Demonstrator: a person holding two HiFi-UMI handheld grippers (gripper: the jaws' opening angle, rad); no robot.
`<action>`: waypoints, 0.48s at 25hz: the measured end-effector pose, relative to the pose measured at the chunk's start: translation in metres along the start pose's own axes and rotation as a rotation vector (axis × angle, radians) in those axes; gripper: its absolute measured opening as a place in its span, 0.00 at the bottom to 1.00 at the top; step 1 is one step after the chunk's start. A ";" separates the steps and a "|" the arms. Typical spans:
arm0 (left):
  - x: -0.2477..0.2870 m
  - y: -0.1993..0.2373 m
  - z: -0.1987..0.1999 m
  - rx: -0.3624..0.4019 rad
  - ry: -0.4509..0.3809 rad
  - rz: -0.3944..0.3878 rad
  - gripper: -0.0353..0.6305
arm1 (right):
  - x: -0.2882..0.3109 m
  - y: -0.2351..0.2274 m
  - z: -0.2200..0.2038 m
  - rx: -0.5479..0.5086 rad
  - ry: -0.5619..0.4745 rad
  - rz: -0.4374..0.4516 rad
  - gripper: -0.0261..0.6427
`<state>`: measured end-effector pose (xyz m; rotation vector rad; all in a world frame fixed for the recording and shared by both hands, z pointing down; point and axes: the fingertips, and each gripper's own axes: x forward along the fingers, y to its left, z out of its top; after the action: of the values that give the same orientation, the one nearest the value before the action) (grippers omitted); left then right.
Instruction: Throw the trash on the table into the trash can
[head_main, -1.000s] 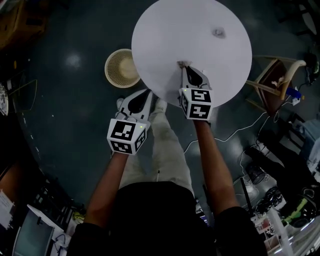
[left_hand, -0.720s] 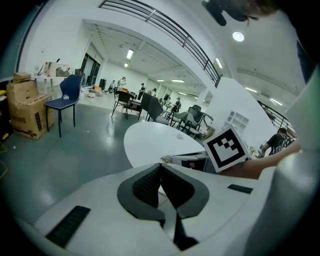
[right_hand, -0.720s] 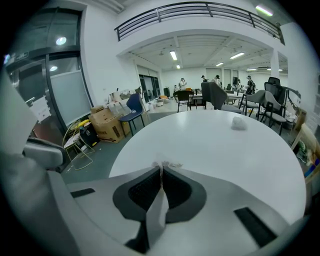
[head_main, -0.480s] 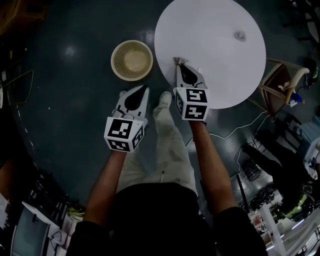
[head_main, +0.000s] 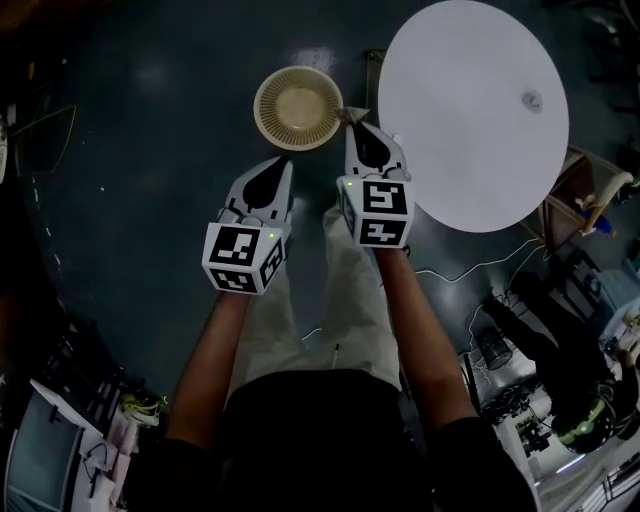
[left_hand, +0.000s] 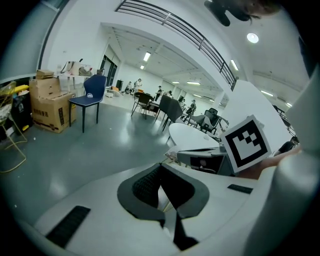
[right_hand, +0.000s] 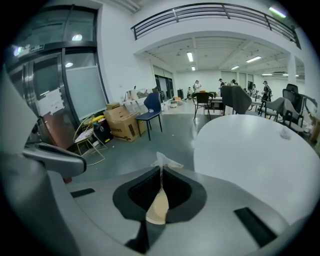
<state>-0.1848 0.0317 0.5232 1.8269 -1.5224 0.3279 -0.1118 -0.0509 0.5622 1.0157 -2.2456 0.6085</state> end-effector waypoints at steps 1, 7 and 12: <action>-0.003 0.010 -0.001 -0.006 0.000 0.007 0.06 | 0.006 0.010 -0.001 0.000 0.008 0.009 0.08; -0.006 0.059 -0.019 -0.034 0.011 0.022 0.06 | 0.052 0.052 -0.024 0.020 0.059 0.045 0.08; 0.014 0.088 -0.050 -0.055 0.042 0.014 0.06 | 0.094 0.059 -0.057 0.024 0.116 0.054 0.08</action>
<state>-0.2507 0.0510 0.5987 1.7568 -1.5018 0.3263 -0.1890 -0.0284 0.6570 0.9108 -2.1745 0.7014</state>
